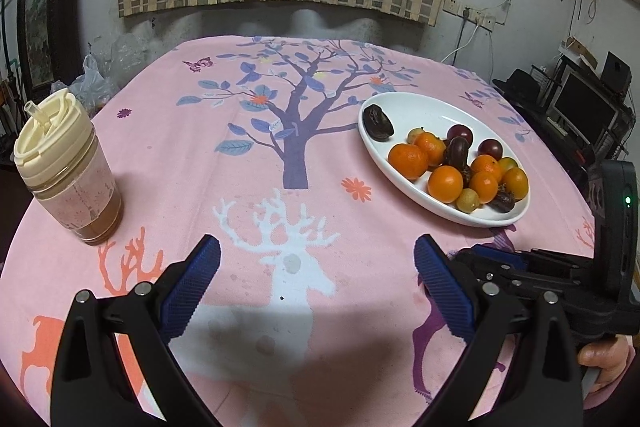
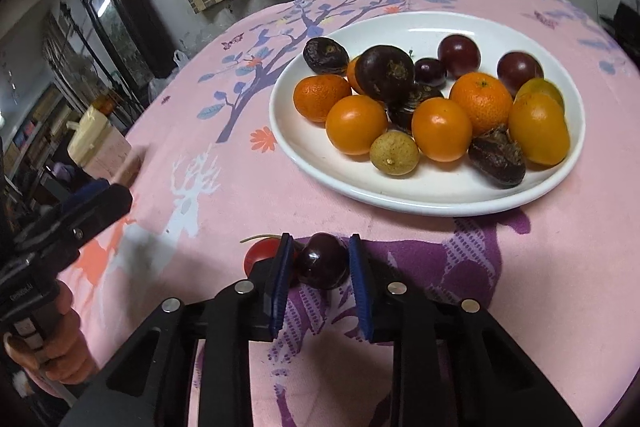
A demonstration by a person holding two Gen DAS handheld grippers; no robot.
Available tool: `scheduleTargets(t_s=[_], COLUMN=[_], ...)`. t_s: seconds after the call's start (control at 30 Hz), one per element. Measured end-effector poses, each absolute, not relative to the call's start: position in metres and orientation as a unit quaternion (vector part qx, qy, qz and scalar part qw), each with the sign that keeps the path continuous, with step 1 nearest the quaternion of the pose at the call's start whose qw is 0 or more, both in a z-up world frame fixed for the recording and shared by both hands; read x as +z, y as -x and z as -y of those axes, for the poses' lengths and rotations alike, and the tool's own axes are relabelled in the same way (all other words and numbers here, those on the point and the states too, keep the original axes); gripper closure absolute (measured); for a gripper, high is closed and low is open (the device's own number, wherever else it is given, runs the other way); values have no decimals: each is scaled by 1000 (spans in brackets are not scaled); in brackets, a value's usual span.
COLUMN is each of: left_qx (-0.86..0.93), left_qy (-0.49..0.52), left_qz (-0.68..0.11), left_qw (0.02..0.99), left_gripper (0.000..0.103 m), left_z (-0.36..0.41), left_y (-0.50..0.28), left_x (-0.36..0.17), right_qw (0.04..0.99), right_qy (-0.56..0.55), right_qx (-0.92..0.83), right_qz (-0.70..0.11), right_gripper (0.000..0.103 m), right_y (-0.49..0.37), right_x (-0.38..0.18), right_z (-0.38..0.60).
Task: Organize fruits
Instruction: 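Grasp a dark cherry with the right tool while the left tool grasps the red cherry tomato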
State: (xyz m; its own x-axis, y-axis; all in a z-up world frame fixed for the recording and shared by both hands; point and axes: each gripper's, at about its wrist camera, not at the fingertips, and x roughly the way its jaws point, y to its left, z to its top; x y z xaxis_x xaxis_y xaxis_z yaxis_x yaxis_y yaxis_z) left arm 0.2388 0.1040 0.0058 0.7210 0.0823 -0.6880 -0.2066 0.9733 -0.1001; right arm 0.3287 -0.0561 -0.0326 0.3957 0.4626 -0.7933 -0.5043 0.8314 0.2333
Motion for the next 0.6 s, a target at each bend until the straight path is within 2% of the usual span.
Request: scheduleTargets(t_s=[0.4,0.6], left_qx=[79,81], left_qy=[80,67], left_qz=[-374,-374], left_qw=[921,922], left_gripper=[7,7], left_z=[-102,-98], left_y=[-242,-242], left_x=[1,-4], right_qw=[846,845], right_qy=[147,157], right_qx=[268,261], right_qz=[-436,-439], right_gripper=[73,73], right_y=[-298,-299], right_x=[-30,-30], right_z=[44,44])
